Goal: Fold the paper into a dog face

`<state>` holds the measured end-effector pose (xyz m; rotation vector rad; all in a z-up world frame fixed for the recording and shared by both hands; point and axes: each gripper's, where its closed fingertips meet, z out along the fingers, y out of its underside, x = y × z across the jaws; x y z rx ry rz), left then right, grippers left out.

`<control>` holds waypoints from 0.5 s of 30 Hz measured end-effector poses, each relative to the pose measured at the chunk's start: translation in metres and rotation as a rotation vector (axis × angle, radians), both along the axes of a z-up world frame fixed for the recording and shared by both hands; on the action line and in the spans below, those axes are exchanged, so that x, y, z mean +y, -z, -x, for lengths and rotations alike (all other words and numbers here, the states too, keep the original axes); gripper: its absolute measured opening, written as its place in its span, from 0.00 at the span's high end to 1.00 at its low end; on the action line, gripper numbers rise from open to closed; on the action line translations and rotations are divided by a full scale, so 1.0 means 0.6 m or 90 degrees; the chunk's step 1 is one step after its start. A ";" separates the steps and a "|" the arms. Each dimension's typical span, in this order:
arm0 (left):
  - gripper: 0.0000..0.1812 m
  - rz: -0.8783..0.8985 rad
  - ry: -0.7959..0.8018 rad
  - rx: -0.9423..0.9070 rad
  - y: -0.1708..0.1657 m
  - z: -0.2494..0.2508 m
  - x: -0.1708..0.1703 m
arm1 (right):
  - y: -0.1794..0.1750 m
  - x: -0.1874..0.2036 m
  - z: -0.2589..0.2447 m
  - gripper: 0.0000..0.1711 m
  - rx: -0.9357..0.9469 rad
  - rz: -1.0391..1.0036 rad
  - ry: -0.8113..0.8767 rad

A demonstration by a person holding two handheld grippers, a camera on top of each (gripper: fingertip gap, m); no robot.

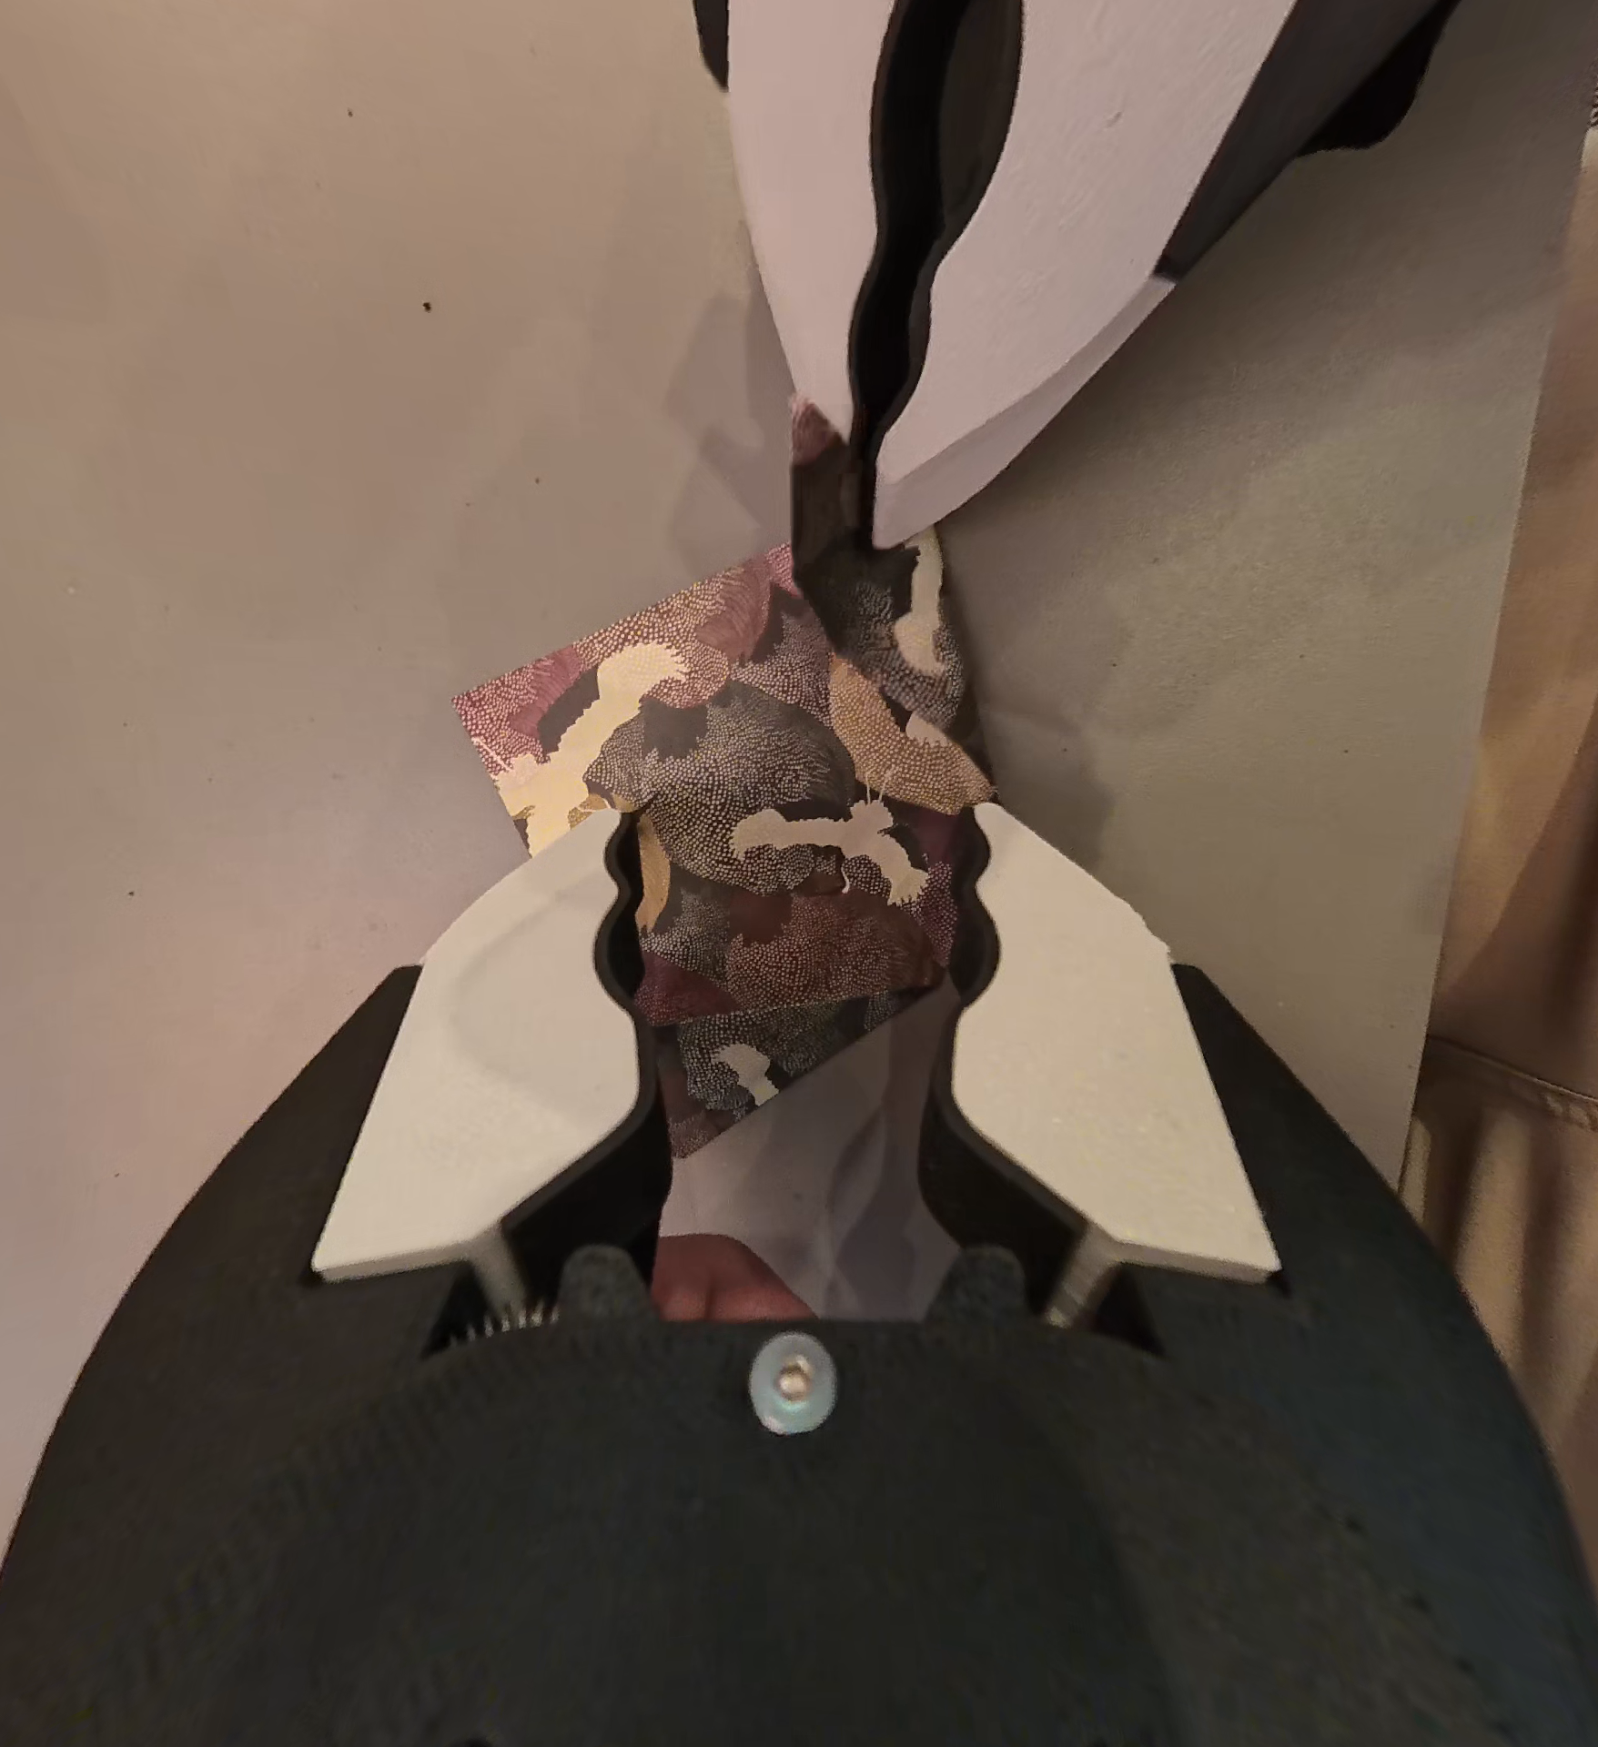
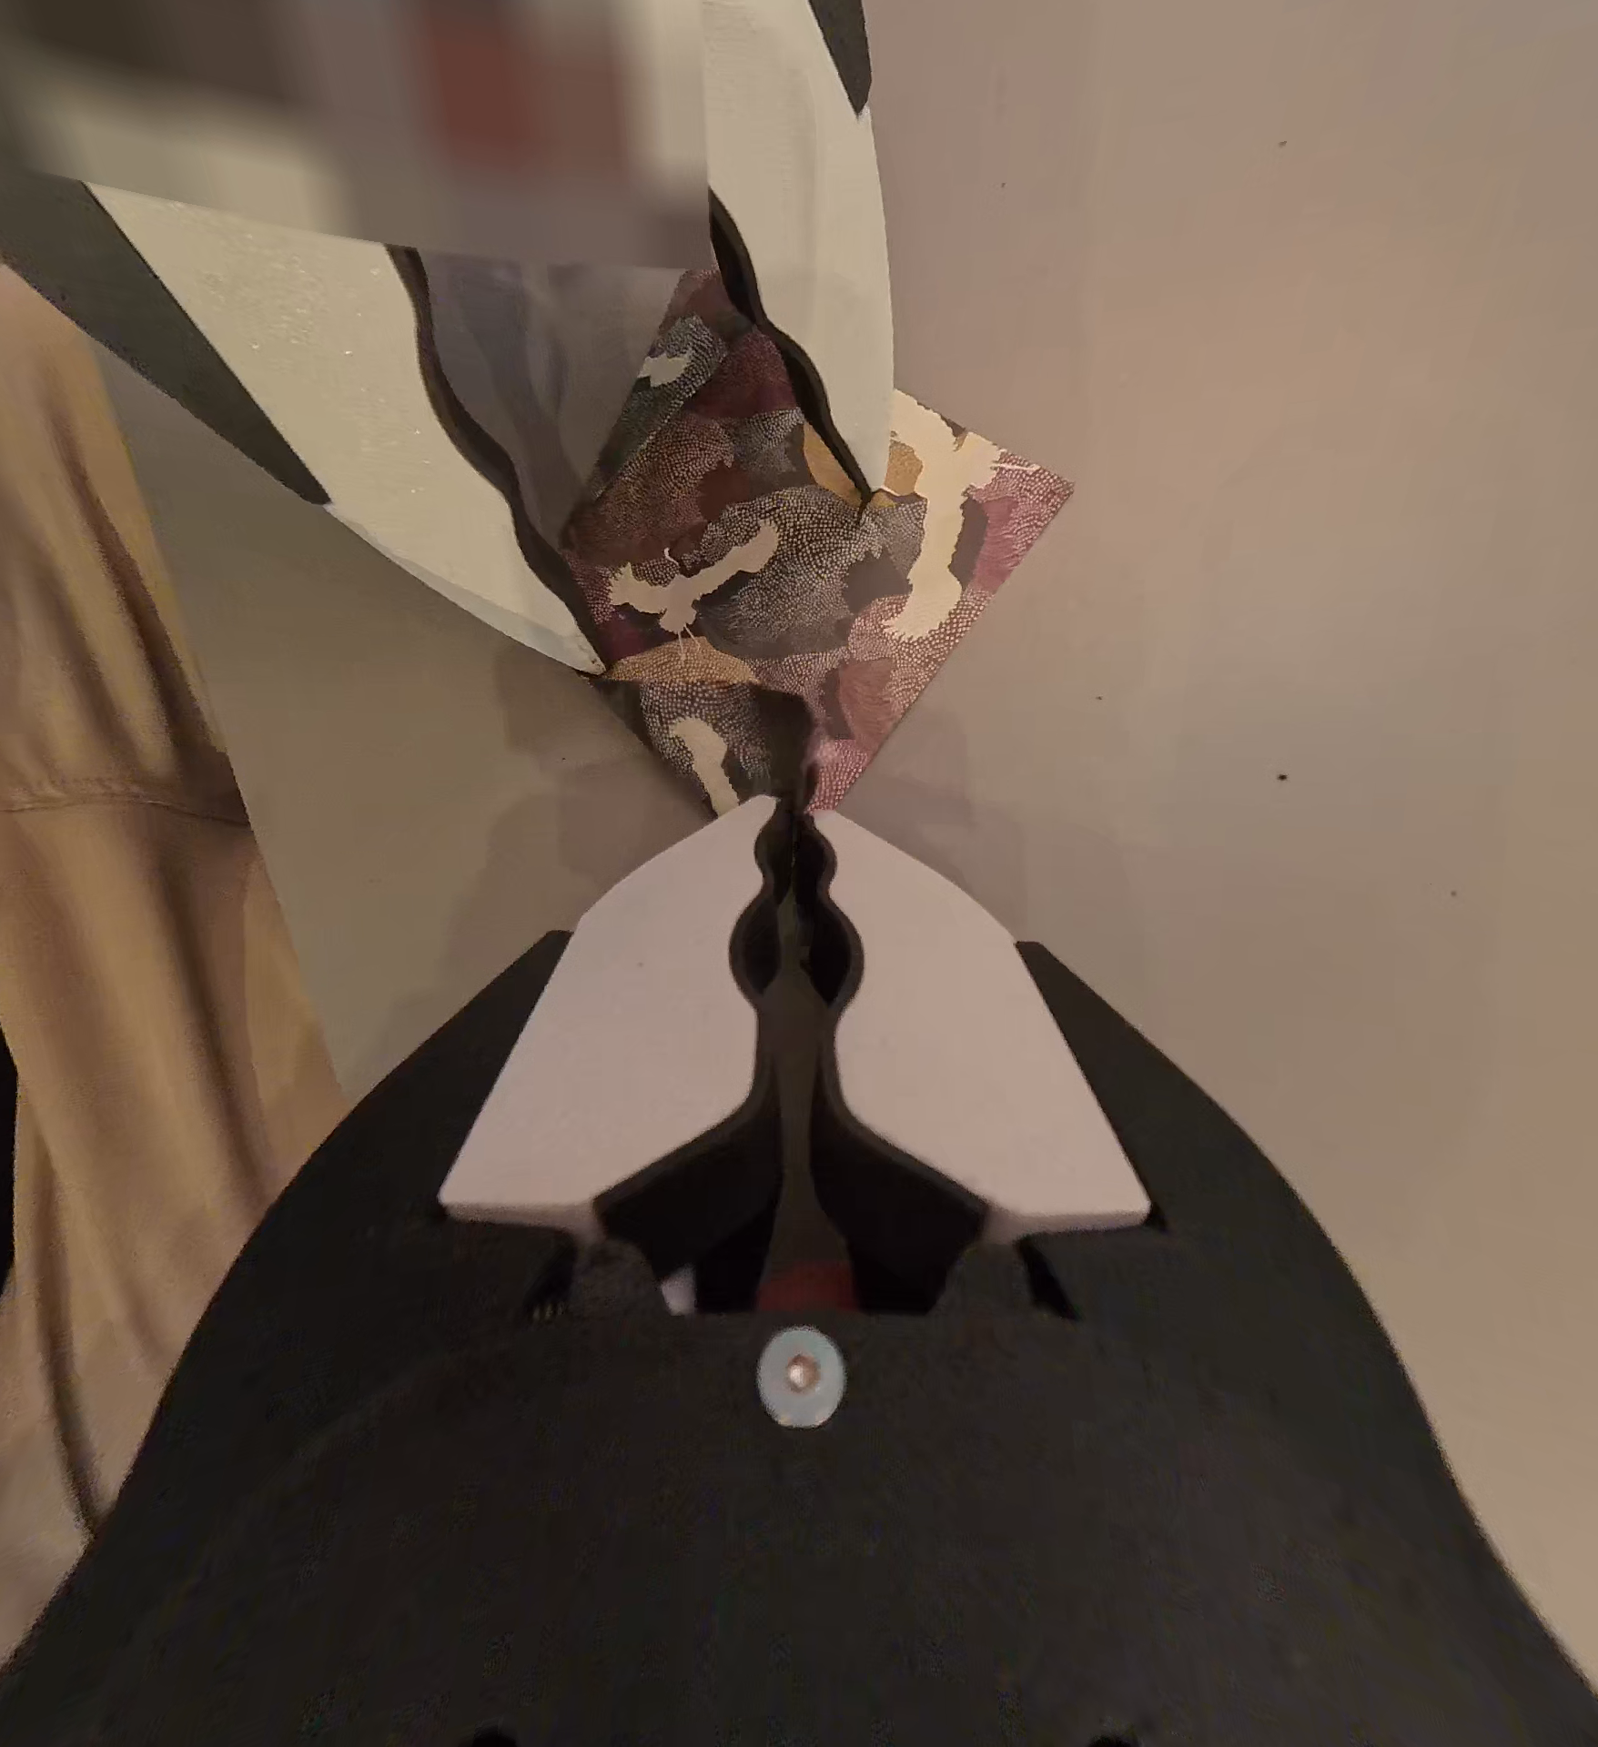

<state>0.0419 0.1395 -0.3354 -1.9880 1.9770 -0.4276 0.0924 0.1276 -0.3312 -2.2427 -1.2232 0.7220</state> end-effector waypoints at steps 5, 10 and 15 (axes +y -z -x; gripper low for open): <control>0.64 0.003 -0.004 -0.026 -0.011 -0.006 0.000 | 0.000 0.001 0.001 1.00 0.003 -0.004 0.003; 0.64 0.030 -0.002 -0.064 -0.031 -0.028 -0.015 | 0.000 0.001 0.001 1.00 0.003 -0.006 0.002; 0.64 0.031 -0.005 -0.047 -0.021 -0.017 -0.013 | 0.000 0.001 0.000 1.00 -0.001 -0.013 0.000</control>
